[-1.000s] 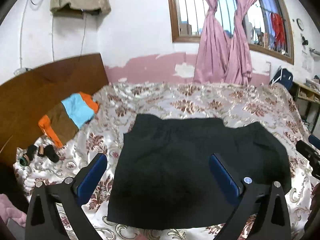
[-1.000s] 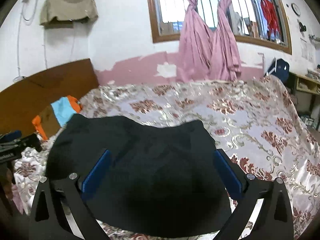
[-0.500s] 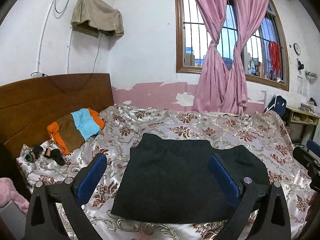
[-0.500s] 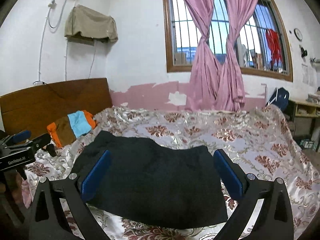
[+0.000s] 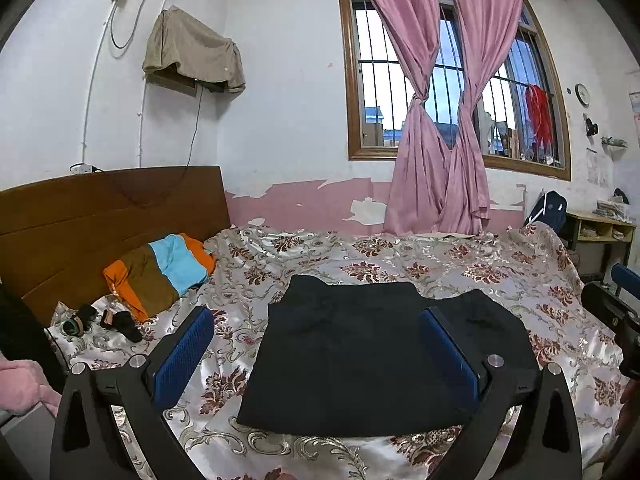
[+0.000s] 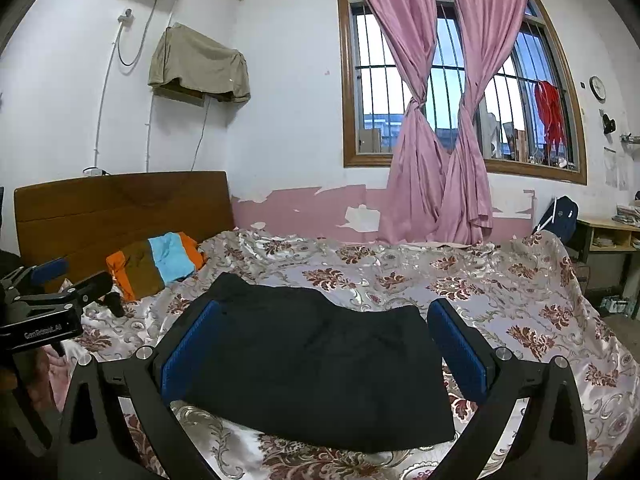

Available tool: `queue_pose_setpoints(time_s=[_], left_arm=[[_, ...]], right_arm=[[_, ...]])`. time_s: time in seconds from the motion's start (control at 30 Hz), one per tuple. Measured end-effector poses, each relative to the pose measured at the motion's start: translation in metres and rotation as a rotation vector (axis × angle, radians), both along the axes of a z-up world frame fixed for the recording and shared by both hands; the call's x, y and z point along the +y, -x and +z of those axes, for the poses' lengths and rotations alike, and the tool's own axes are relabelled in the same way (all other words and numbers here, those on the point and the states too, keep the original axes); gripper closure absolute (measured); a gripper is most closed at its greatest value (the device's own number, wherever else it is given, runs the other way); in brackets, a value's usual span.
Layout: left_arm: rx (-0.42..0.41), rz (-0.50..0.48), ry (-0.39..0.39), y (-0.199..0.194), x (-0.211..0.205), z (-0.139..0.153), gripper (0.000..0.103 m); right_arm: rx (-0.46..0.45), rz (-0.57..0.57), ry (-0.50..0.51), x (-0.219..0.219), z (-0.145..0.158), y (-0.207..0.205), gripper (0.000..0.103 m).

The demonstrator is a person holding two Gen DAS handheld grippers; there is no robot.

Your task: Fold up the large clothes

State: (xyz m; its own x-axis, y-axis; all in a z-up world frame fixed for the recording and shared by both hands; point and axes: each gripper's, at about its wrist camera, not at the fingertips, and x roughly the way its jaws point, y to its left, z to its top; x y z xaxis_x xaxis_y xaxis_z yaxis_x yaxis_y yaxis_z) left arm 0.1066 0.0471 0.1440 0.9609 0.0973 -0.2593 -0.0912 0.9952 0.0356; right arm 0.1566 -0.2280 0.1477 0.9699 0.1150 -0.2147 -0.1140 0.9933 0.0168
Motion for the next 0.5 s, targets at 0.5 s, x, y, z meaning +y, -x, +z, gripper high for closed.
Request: queue_pose_setpoints(time_s=[0.5], left_arm=[[0.016,-0.004,-0.012,0.028,-0.003,-0.036,0.0]], right_arm=[[-0.036,-0.034,0.015,0.007,-0.026,0.034,0.002]])
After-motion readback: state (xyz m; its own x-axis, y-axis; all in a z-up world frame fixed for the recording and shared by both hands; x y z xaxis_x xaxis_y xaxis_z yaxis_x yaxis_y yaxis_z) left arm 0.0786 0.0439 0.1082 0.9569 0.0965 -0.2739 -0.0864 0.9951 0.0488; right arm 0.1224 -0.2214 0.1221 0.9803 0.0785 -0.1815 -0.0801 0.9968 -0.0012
